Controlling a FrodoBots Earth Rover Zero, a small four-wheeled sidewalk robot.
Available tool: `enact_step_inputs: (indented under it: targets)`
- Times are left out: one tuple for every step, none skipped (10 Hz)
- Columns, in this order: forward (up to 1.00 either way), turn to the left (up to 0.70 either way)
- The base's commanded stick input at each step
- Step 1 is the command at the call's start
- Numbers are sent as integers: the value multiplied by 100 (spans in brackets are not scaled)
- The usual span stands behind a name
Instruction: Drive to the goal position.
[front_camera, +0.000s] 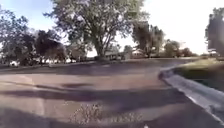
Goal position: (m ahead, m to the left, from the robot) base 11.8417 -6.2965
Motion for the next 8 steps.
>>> enact_step_inputs:
  targets:
    - [100, -28]
    - [100, -32]
    - [100, -32]
    - [100, -23]
    - [100, -12]
    - [100, -3]
    - [100, 0]
    - [100, 0]
